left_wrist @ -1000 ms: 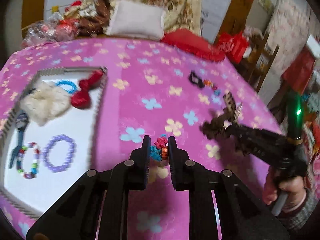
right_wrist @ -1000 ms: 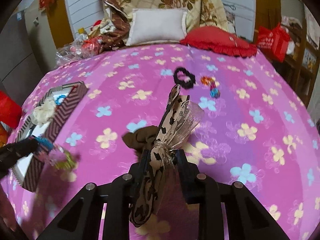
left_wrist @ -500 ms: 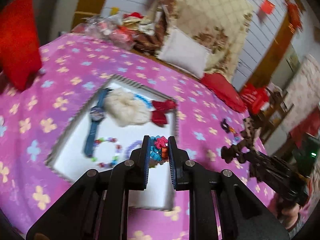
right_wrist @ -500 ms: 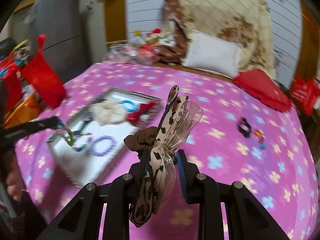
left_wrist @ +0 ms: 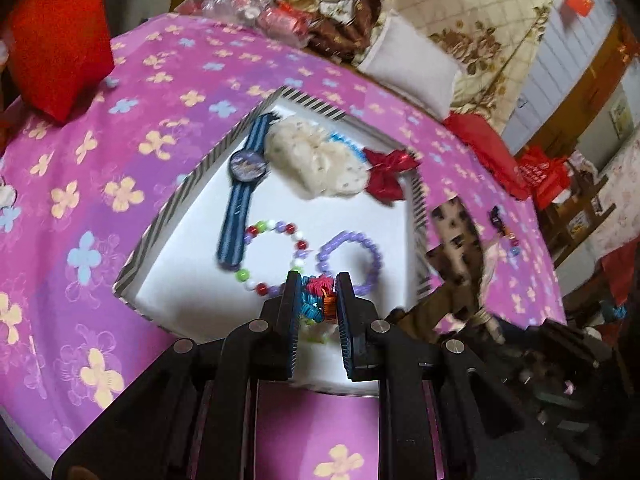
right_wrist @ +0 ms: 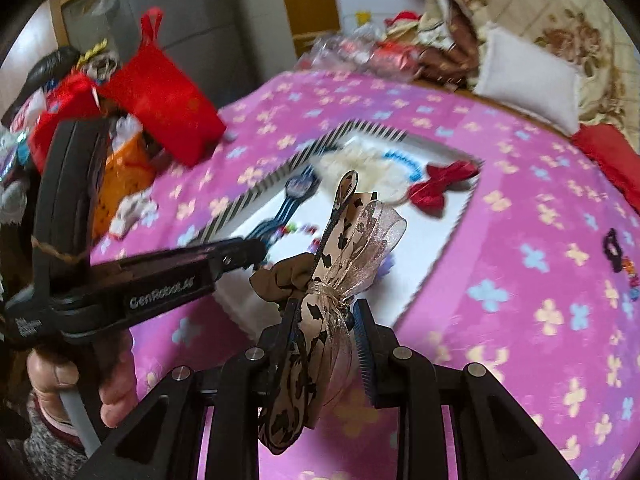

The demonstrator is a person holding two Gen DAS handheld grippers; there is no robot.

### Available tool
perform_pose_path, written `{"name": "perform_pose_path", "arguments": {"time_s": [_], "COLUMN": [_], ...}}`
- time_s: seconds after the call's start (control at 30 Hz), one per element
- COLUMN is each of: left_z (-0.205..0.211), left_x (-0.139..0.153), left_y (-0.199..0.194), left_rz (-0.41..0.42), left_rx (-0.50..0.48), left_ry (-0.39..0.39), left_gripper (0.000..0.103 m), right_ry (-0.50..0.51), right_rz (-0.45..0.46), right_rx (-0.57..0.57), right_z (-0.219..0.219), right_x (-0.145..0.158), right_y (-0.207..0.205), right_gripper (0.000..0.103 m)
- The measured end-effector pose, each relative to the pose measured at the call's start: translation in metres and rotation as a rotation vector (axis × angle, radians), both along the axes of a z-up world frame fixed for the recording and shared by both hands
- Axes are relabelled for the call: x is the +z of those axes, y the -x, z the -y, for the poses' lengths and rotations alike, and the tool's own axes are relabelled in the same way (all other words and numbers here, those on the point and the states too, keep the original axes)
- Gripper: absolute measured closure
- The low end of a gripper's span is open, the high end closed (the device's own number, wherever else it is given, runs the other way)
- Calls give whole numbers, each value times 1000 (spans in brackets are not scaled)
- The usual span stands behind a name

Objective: Organize jewelry
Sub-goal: 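Carry the bracelet and leopard bow into the tray and open both tools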

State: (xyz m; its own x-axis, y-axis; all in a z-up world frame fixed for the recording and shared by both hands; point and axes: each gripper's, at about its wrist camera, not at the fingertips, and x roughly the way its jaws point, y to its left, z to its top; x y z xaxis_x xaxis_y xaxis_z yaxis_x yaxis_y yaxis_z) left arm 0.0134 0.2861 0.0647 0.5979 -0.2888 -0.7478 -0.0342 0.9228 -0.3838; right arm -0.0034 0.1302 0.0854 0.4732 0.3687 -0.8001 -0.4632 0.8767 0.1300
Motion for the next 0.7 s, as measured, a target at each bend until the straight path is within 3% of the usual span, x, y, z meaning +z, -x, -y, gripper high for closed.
{"name": "perform_pose_path", "arguments": {"time_s": [0.33,0.57,0.7], "left_z": [-11,-14,-18], "left_x": [-22,-26,-19], "left_y": [-8,-12,-10], "left_rz": [-91,-103,-69], "left_rx": [41,50,46], "left_ry": [-64,-42,5], "left_gripper": [87,87,83], "right_ry": [63,89,105], "right_rz": [-49,-69,-35], "right_rx": [-15,-14,-2], "right_z": [-12,-15,-17], "right_x": [-33,-47,-44], "right_y": [-14,-21,-18], "right_gripper": [78,78,56]}}
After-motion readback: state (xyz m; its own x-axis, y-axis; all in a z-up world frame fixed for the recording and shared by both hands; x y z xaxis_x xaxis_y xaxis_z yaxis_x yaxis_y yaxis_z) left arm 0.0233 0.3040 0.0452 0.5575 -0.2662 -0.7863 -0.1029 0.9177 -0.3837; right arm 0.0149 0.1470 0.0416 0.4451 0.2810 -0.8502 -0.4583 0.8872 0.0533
